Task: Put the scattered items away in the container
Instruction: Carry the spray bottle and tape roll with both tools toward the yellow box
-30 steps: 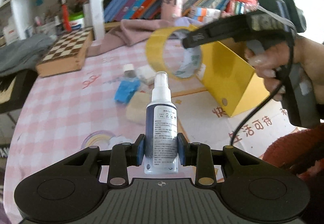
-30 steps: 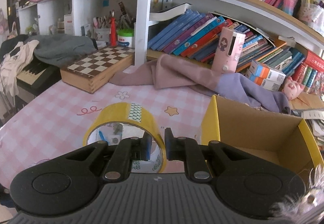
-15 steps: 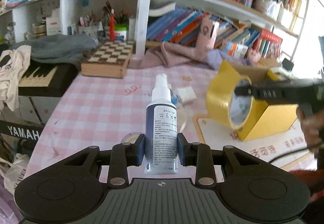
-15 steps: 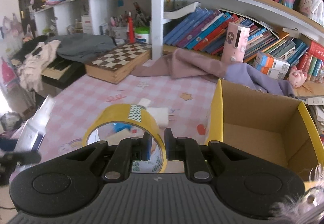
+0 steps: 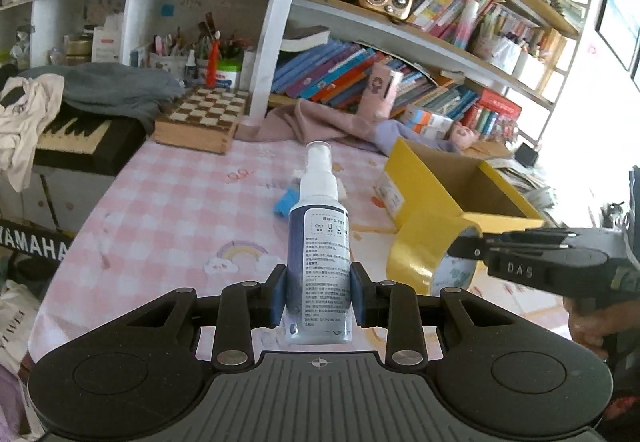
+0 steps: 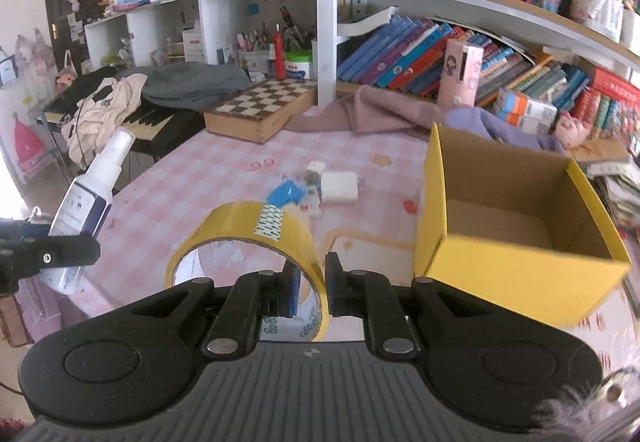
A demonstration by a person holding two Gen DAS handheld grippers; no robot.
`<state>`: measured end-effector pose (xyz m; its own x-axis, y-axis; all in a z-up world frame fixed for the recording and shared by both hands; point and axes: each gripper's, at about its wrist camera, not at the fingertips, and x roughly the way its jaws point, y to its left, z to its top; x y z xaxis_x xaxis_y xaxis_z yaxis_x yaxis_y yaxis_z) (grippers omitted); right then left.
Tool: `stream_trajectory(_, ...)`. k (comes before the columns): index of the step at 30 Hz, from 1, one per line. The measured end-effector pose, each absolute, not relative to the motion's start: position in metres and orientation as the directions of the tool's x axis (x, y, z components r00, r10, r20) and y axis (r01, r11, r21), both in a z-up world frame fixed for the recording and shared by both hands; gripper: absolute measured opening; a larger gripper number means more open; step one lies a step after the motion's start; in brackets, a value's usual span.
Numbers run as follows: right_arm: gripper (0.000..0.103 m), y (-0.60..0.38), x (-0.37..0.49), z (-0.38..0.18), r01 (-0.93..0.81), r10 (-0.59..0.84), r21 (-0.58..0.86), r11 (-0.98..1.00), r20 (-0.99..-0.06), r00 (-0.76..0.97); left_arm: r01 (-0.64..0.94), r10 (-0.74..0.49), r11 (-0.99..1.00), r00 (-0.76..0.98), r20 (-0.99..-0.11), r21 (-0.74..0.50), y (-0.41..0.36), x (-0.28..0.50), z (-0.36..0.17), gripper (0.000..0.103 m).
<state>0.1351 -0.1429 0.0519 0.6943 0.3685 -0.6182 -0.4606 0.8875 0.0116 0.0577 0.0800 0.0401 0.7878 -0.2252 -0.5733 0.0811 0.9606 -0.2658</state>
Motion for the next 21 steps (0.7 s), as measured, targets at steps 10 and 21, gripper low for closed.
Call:
stream_trajectory(10, 0.012, -0.171, 0.065, 0.032, -0.355, 0.261, 0.001, 0.935, -0.679, 0.686, 0.170, -0.335, 0.933, 0.725, -0.601, -0.316, 0.062, 0.021, 0.021, 0.030)
stream_trajectory(21, 0.012, -0.205, 0.041, 0.036, -0.220, 0.170, 0.013, 0.975, -0.678, 0.715, 0.271, -0.406, 0.912, 0.707, -0.580, -0.308, 0.042, 0.012, 0.024, 0.031)
